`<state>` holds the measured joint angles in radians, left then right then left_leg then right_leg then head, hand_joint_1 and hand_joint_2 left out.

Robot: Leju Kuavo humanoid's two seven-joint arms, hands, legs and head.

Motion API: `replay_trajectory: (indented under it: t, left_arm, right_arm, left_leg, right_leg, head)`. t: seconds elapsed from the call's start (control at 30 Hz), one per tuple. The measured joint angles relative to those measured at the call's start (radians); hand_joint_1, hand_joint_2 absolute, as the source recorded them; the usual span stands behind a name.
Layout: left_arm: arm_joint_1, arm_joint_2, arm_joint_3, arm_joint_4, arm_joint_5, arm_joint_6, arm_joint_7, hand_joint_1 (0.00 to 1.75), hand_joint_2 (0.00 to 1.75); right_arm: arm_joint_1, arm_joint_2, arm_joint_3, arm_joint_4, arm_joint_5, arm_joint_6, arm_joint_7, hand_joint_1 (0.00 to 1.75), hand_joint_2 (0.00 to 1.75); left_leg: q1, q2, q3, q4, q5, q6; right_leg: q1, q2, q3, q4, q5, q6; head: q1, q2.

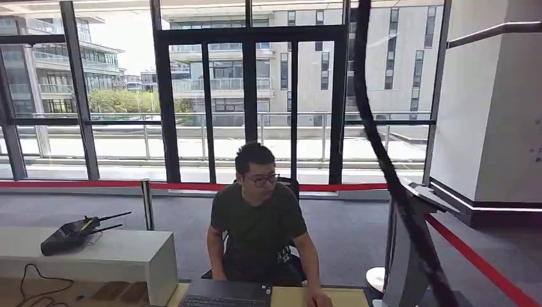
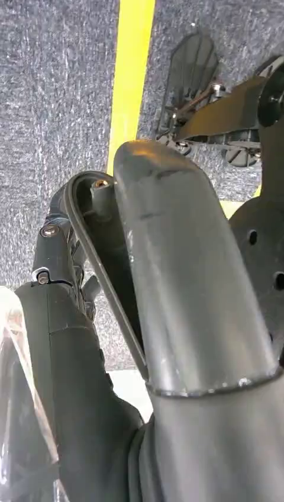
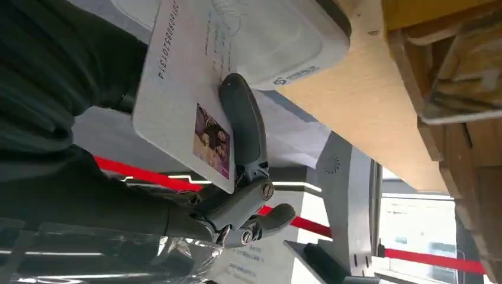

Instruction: Pass the card to the sensor for recognition and then transmit it.

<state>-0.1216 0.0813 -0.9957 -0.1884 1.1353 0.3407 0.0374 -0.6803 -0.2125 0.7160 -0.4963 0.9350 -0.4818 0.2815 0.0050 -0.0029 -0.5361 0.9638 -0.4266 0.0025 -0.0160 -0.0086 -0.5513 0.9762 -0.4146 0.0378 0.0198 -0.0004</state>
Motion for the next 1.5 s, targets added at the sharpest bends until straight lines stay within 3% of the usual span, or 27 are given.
replay_trajectory:
  t: [0.8, 1.3, 1.5]
  left_arm:
    - [0.000, -0.005, 0.000, 0.000, 0.014, 0.039, -0.002, 0.00, 0.00]
    - [0.000, -0.005, 0.000, 0.000, 0.013, 0.015, -0.006, 0.00, 0.00]
    - [0.001, 0.000, 0.000, 0.000, 0.001, -0.023, -0.011, 0.00, 0.00]
  right_arm:
    - [-0.006, 0.042, 0.011, 0.032, 0.016, 0.012, -0.039, 1.75, 1.75]
    - [-0.083, 0.048, 0.017, 0.018, 0.047, -0.001, -0.020, 1.75, 1.75]
    - [-0.227, -0.002, 0.016, -0.093, 0.125, 0.132, 0.035, 1.75, 1.75]
  left_leg:
    - [0.000, 0.000, 0.000, 0.000, 0.000, 0.000]
    - [0.000, 0.000, -0.001, 0.000, 0.000, 0.000]
    - [-0.001, 0.000, -0.001, 0.000, 0.001, 0.000]
  right_leg:
    - [0.000, 0.000, 0.000, 0.000, 0.000, 0.000]
    - [0.000, 0.000, -0.001, 0.001, 0.001, 0.000]
    - [0.000, 0.000, -0.001, 0.001, 0.001, 0.000]
  head:
    - [0.000, 0.000]
    - [0.000, 0.000]
    - [0.000, 0.000]
